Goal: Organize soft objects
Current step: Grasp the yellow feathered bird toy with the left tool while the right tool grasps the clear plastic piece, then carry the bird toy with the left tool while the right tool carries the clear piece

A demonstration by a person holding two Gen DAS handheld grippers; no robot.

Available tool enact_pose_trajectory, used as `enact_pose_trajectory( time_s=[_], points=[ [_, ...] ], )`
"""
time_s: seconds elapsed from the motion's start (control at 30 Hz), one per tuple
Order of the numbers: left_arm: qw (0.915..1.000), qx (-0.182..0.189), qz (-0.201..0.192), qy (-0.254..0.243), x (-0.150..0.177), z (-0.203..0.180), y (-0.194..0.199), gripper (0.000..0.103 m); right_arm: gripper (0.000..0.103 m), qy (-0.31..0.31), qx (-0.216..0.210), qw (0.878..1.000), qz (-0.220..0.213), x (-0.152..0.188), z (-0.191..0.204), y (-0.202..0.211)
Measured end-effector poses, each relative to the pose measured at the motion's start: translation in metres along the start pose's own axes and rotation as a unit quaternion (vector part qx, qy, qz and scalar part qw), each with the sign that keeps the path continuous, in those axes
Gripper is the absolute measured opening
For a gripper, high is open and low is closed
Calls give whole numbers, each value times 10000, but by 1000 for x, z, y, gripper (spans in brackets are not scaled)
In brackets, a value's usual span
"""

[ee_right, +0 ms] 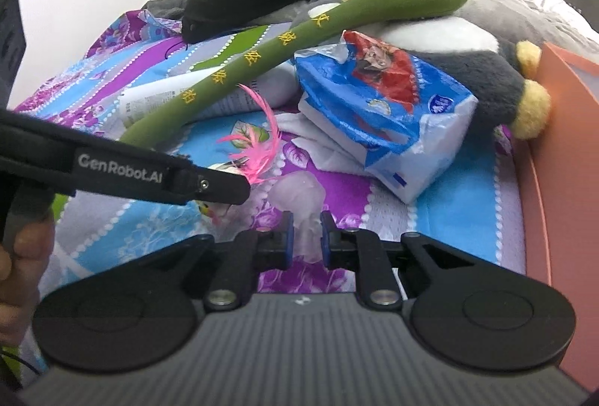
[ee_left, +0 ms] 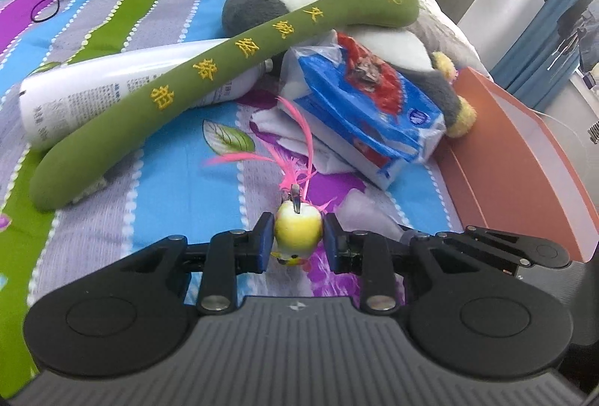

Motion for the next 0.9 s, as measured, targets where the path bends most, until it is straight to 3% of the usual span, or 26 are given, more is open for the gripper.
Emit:
enact_pose_trajectory(
  time_s=[0.9],
  points=[
    [10000,-41,82,-23,34,-55,132,33,18,-563,390,9974,-205,8,38,135]
  ],
)
Point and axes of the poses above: each gripper's, at about its wrist camera, not at the fingertips, and y roughly against the way its jaws point, z to its left, x to its underside, the point moved 4 cm from there along -y, roughly the way its jaws point, and after that the axes turned 15 degrees about -z, right-handed, at the moved point
